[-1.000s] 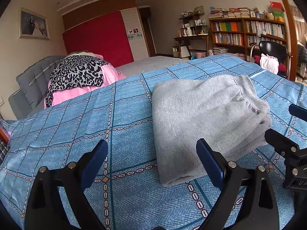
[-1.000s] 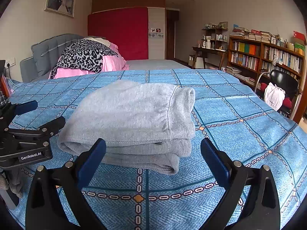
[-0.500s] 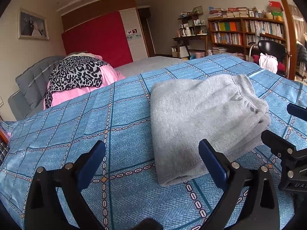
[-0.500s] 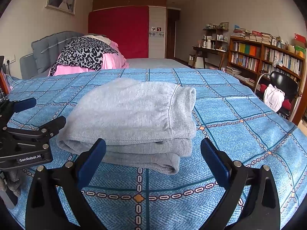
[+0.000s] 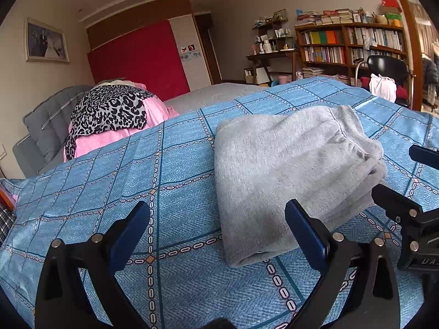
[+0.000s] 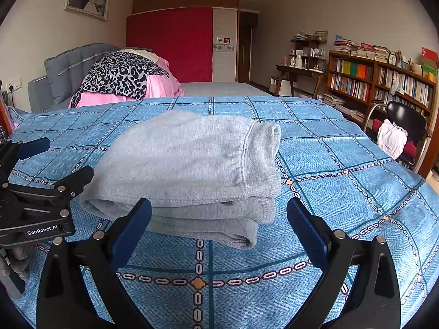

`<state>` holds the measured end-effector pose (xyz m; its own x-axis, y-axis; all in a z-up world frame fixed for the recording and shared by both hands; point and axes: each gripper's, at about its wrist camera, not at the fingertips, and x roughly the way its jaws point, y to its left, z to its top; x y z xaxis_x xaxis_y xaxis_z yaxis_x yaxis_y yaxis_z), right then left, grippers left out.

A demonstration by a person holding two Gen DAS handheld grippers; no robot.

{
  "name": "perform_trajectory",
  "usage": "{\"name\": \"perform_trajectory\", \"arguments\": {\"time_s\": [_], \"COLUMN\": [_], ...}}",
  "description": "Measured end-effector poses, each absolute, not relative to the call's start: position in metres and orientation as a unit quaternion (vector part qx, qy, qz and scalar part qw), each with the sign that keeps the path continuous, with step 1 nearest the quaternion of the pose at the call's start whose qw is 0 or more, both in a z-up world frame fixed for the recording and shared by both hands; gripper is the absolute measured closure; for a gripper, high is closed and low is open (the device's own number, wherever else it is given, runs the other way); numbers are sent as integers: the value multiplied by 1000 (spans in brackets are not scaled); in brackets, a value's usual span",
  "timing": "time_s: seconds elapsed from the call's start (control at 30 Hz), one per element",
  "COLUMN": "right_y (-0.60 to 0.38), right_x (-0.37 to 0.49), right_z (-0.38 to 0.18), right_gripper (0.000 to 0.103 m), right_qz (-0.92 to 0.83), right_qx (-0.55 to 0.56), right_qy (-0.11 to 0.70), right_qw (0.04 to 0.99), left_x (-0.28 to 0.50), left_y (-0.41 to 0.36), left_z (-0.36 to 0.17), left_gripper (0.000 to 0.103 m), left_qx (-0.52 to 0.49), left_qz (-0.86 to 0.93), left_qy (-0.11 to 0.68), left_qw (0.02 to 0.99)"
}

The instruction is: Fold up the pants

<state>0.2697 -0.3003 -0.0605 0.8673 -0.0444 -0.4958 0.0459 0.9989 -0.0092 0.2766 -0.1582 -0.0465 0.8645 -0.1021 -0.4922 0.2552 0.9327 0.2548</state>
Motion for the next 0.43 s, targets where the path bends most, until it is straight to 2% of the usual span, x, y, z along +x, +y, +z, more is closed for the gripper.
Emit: {"name": "perform_trajectory", "arguments": {"time_s": [0.43], "right_y": [-309], "right_x": [273], "right_z": [-69], "right_gripper": [3], "right_qz": [-20], "right_qx": [20], "right_qy": [263], "right_qw": [964], "left_x": [292], "left_y": [-147], "left_z": [-49], "left_gripper": [5], "left_qx": [127], "left_qz": [-79], "left_qy": [277], "left_qw": [949]}}
